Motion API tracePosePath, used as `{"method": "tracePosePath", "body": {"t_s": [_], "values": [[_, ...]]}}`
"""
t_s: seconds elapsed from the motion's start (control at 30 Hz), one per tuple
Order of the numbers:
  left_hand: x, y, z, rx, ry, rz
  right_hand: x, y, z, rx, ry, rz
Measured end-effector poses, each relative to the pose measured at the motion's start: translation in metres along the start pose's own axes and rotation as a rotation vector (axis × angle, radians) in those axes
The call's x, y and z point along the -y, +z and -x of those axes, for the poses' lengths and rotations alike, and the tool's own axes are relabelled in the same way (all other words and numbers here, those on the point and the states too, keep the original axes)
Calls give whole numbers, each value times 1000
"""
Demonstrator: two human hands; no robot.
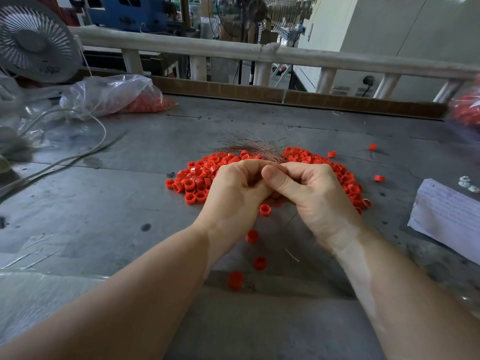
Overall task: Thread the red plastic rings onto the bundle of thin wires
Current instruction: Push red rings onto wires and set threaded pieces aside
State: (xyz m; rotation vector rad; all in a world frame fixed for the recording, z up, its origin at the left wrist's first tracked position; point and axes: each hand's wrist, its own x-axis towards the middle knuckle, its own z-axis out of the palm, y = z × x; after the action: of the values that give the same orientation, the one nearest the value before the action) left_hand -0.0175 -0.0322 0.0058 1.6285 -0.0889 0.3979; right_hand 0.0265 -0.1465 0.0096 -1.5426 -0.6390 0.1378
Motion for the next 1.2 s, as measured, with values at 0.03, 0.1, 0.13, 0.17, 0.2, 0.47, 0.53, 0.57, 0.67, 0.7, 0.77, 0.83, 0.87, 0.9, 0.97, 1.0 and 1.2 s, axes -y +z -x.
{"method": "tracePosePath", "body": {"t_s": [0.03, 0.1, 0.13, 0.17, 0.2, 0.47, 0.53, 0.57, 0.67, 0.7, 0.77, 0.83, 0.87, 0.9, 0.97, 1.0, 1.2], "values": [[0, 0, 0, -3, -4, 4, 0, 0, 0, 2, 7, -20], [0, 0, 0, -10, -10, 2, 1, 1, 1, 4, 25, -53], [-1, -1, 0, -13, -13, -3, 1, 1, 1, 3, 35, -62], [-1, -1, 0, -15, -18, -7, 0, 1, 1, 1, 45, -70], [-1, -1, 0, -15, -23, -7, 0, 1, 2, -1, 55, -78], [4, 0, -3, -21, -15, 39, -1, 0, -1, 4, 102, -147], [5, 1, -3, -25, -4, 100, 2, -2, -3, -9, 154, -263], [6, 1, -4, -23, 5, 108, 4, -4, -4, -41, 190, -294], [9, -2, -6, -35, 27, 43, 5, -9, -6, -106, 283, -346], [10, -3, -6, -44, 17, 59, 5, -9, -6, -100, 300, -367], [11, -4, -7, -27, -18, 150, 5, -8, -6, -71, 323, -408], [10, -4, -6, -1, -28, 207, 6, -8, -5, -49, 318, -437], [9, -3, -6, 14, -26, 236, 6, -9, -5, -47, 308, -451], [9, -3, -5, 28, -26, 274, 6, -10, -5, -51, 294, -463], [8, -3, -4, 37, -30, 335, 5, -11, -5, -64, 259, -467], [9, -3, -4, 28, -31, 337, 5, -11, -5, -74, 243, -465], [11, -4, -7, -29, -12, 295, 5, -11, -6, -84, 206, -467]]}}
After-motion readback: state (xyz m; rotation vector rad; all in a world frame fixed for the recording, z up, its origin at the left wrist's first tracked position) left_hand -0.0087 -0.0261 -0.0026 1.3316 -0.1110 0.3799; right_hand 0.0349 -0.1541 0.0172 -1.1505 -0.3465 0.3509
